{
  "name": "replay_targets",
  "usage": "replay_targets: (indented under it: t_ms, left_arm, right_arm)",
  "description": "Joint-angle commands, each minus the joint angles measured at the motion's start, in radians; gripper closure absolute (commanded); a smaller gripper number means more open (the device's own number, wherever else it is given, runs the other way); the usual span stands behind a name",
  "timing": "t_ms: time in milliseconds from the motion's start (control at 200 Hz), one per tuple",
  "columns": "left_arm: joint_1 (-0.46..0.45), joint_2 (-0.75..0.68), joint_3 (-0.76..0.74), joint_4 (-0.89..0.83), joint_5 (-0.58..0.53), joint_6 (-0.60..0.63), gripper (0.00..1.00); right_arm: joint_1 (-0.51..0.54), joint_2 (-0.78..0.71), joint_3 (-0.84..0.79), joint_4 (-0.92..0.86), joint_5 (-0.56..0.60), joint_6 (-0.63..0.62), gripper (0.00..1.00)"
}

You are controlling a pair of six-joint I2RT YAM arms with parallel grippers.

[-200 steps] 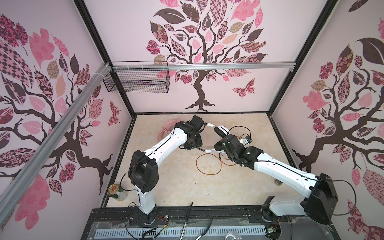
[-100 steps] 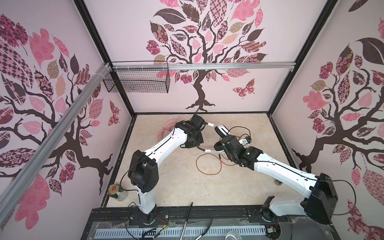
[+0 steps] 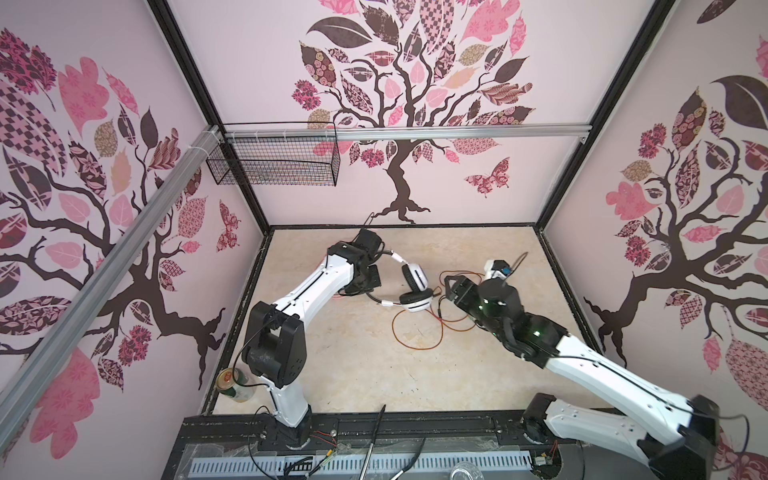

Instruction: Wrap the headphones

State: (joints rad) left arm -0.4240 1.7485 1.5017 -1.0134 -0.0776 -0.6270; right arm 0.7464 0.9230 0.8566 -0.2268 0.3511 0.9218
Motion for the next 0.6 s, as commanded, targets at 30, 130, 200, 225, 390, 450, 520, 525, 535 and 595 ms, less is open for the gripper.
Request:
replay_targets:
  t_ms: [30, 130, 200, 225, 390, 450, 520, 525, 535, 595]
  left_arm:
    - [0.039, -0.118, -0.090, 0.022, 0.038, 0.067, 1.00]
    - [0.042, -0.163, -0.134, 0.021, 0.097, 0.083, 1.00]
    - [0.043, -0.174, -0.143, -0.016, 0.162, 0.080, 1.00]
    - [0.044, -0.174, -0.145, -0.036, 0.189, 0.081, 1.00]
    - [0.043, -0.209, -0.236, -0.079, 0.420, 0.085, 1.00]
    - [0.043, -0.231, -0.261, -0.106, 0.491, 0.080, 1.00]
    - [0.044, -0.263, -0.274, -0.148, 0.550, 0.067, 1.00]
    - [0.044, -0.267, -0.273, -0.151, 0.555, 0.065, 1.00]
    - [0.044, -0.270, -0.272, -0.157, 0.560, 0.063, 1.00]
    - [0.043, -0.296, -0.270, -0.194, 0.567, 0.037, 1.00]
  right_arm:
    - [-0.087, -0.127, 0.057, -0.181, -0.095, -0.260, 0.19]
    - [-0.143, -0.154, 0.059, -0.261, -0.192, -0.320, 0.19]
    - [-0.144, -0.140, 0.044, -0.275, -0.271, -0.348, 0.20]
    - [-0.144, -0.126, 0.036, -0.279, -0.305, -0.354, 0.20]
    - [-0.144, -0.024, -0.059, -0.243, -0.534, -0.429, 0.20]
    - [-0.144, -0.020, -0.089, -0.235, -0.538, -0.461, 0.20]
    - [-0.144, -0.053, -0.143, -0.198, -0.548, -0.494, 0.20]
    - [-0.144, -0.055, -0.148, -0.193, -0.551, -0.495, 0.20]
    - [-0.144, -0.062, -0.155, -0.187, -0.554, -0.499, 0.20]
    - [-0.144, -0.093, -0.201, -0.157, -0.573, -0.510, 0.21]
